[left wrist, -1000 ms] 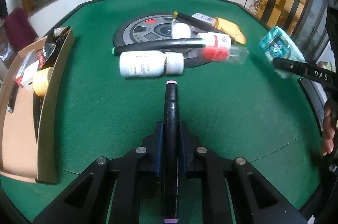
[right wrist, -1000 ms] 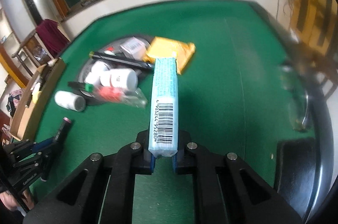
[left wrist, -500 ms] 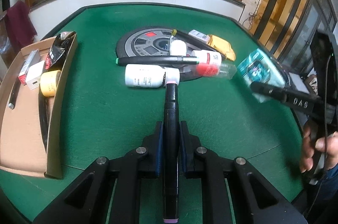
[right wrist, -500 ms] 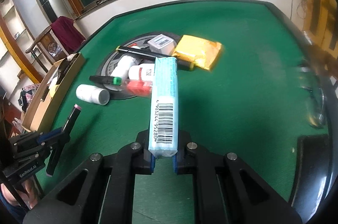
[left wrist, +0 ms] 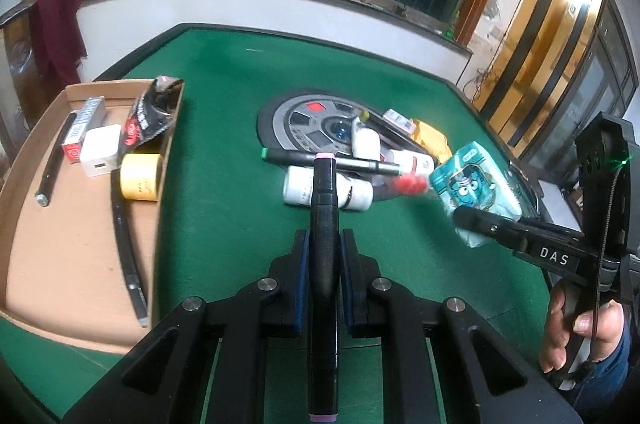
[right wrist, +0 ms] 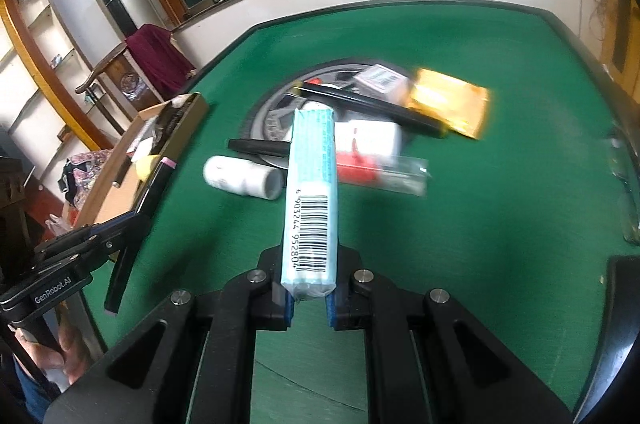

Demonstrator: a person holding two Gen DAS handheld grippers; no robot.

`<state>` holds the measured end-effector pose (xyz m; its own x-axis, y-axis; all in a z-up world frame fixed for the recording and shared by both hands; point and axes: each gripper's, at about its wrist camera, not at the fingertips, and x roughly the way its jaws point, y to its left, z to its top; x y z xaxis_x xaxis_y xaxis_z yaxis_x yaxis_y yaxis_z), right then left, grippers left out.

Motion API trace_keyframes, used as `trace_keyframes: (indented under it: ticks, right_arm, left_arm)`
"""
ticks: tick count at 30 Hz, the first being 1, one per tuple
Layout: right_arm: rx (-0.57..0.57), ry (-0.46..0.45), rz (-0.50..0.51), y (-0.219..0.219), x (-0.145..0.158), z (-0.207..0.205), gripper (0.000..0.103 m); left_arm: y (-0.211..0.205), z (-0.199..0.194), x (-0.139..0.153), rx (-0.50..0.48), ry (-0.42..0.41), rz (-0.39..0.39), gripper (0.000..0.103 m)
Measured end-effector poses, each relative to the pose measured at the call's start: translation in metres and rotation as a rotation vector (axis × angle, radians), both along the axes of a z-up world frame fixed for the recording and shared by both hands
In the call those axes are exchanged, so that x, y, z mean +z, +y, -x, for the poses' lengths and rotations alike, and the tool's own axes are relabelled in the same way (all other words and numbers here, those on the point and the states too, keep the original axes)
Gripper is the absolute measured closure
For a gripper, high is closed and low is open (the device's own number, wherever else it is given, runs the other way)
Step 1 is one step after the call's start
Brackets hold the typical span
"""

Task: Organize objects
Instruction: 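Lift the marker in the left gripper while the right lifts the blue tissue pack toward the tray, then carry the marker and tissue pack over the tray, lower them in, open both grippers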

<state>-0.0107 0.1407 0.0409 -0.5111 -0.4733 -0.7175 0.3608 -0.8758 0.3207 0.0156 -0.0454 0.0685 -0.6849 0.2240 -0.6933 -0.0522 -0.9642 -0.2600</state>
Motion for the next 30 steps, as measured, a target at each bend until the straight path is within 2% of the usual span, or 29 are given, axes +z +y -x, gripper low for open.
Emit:
trace_keyframes:
  ticks: [7, 13, 22, 30]
  right_arm:
    - [0.046, 0.024, -0.013, -0.027, 0.01, -0.005, 0.094]
    - [0.061, 0.006, -0.02, -0.04, 0.009, -0.002, 0.094]
    - [0.107, 0.049, -0.034, -0.067, 0.028, -0.007, 0.094]
    - [0.195, 0.062, -0.044, -0.118, 0.038, -0.001, 0.094]
  left_arm:
    - [-0.021, -0.006, 0.002, 0.036, 0.01, -0.027, 0.091]
    - [-0.033, -0.01, 0.006, 0.05, 0.035, -0.053, 0.091]
    - [-0.059, -0.015, 0.014, 0.083, 0.055, -0.087, 0.091]
    - [-0.114, -0.025, 0.017, 0.195, 0.077, -0.12, 0.091]
